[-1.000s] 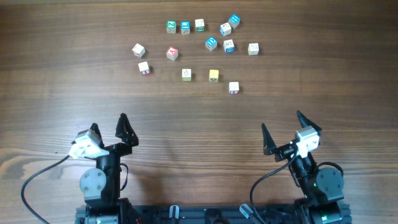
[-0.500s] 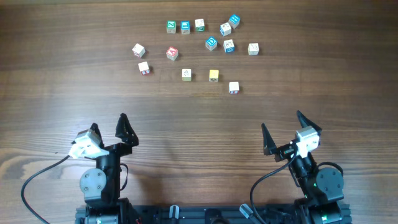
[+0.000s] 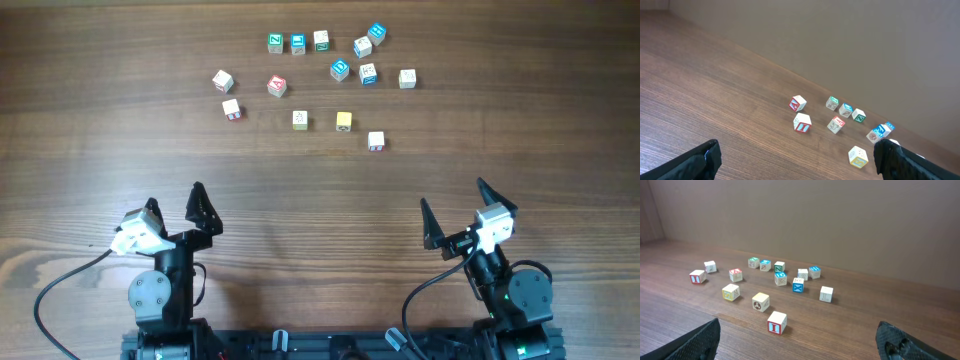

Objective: Form a horizontal line

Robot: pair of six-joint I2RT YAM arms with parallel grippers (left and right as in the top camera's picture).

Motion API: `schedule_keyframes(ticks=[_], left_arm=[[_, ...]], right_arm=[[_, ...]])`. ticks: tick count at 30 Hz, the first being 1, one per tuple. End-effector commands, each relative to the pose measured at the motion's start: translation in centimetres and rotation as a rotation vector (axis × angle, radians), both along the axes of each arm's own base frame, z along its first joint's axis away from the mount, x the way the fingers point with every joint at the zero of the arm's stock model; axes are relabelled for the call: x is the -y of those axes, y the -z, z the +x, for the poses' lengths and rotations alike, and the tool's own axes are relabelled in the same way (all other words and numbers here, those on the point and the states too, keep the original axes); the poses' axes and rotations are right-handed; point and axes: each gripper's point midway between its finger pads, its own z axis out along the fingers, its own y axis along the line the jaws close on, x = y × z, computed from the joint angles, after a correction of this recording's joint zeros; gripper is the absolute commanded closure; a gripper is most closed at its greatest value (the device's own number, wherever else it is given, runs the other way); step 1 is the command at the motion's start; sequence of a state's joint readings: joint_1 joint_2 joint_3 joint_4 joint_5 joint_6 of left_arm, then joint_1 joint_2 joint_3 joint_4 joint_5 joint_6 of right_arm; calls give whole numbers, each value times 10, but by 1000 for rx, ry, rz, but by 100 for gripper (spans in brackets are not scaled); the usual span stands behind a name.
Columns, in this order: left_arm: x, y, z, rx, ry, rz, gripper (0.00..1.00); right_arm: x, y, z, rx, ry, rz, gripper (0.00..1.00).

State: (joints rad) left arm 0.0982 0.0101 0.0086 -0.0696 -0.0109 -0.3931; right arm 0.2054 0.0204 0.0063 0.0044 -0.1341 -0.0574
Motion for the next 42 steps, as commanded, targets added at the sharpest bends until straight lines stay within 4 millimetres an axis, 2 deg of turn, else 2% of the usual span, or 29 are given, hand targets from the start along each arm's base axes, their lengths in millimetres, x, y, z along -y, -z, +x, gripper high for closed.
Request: schedule_keyframes(ticks=[1,14,17,24,27,31,32,34,35,37,42], left_arm=[[-2,2,0,-8,-6,23,0],[-2,2,0,-8,-6,23,0],[-2,2,0,-8,-6,23,0],[-2,2,0,-8,-6,23,0],[-2,2,0,-8,-6,23,0],[-2,2,0,-8,-6,23,0],[-2,2,0,-8,-6,23,0],[-2,2,0,-8,-6,23,0],[-2,2,0,-8,-6,23,0],[-2,2,0,-8,-6,23,0],[-2,2,0,-8,-6,23,0]], right_arm=[[2,-4,1,15,11,8,0],[2,-3,1,13,11,8,0],[2,-10,0,39,10,13,0],[2,-9,0,35,10,15,0],[2,-19,-1,51,9,19,1],[4,-51,-9,86,10,24,0],[4,-66,-12,113,7,29,0],[5,-108,-26,201,-5,46,0],[5,-122,-31,230,-10,51,0],[9,-169,-51,322,-10,69,0],[9,-256,-80,428,-44,81,0]])
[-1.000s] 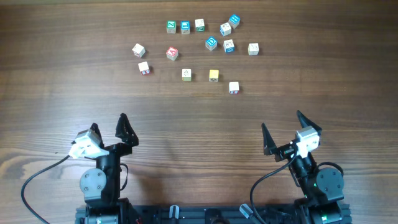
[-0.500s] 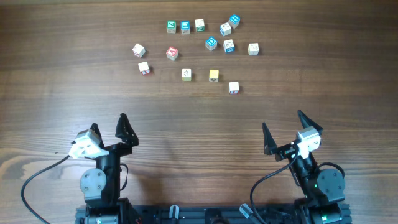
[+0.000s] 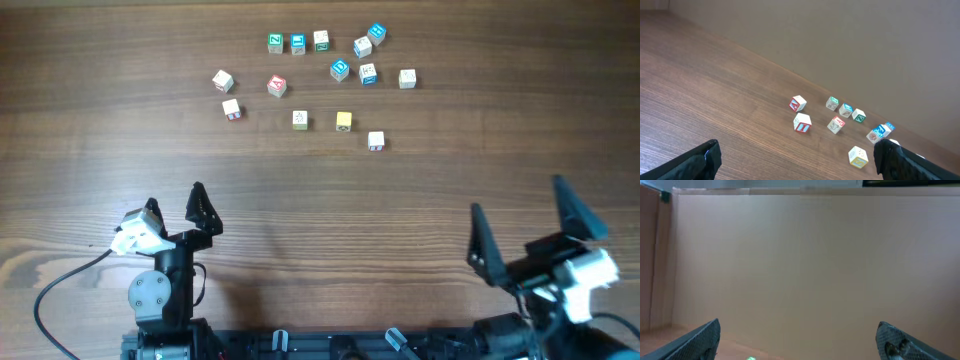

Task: Form a horizontal line
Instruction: 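Reach the right gripper forward over the green-lettered block near the cluster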

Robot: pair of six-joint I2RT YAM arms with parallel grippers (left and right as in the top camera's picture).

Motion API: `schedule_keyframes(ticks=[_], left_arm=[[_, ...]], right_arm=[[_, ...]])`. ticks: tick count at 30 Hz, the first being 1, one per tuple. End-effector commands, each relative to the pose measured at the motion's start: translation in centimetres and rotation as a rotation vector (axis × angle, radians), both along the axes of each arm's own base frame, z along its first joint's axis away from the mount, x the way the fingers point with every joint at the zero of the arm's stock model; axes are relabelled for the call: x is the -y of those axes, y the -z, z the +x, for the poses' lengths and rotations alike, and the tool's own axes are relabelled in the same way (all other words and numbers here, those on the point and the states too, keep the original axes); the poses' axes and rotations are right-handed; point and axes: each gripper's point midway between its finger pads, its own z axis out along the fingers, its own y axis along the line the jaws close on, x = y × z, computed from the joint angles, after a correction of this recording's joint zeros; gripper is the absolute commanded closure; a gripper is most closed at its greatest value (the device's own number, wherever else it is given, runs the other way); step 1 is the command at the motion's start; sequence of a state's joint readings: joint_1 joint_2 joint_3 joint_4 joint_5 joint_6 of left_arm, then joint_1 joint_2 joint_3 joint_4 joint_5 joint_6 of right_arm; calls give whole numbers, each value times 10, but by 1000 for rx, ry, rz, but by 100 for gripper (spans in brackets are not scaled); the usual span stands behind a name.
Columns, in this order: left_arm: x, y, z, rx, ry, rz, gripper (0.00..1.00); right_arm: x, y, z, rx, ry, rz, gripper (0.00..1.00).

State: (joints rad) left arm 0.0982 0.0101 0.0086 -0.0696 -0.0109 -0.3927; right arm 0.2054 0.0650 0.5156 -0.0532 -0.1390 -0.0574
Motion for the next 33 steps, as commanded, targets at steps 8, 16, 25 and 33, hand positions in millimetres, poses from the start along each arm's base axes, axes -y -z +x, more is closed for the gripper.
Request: schedule_keyframes(ticks=[8,16,25,33], left_arm=[[-2,2,0,-8,-6,23,0],[-2,2,0,-8,-6,22,0],[-2,2,0,-8,-6,23,0],[-2,2,0,-8,-6,23,0]], right_arm=[[-21,-125,49,-223,-55,-88,0],[-36,-113,160,-617,-21,-204,0],[-29,1,242,-978,49,-261,0],[-31,67,267,-1160,46,-296,0]])
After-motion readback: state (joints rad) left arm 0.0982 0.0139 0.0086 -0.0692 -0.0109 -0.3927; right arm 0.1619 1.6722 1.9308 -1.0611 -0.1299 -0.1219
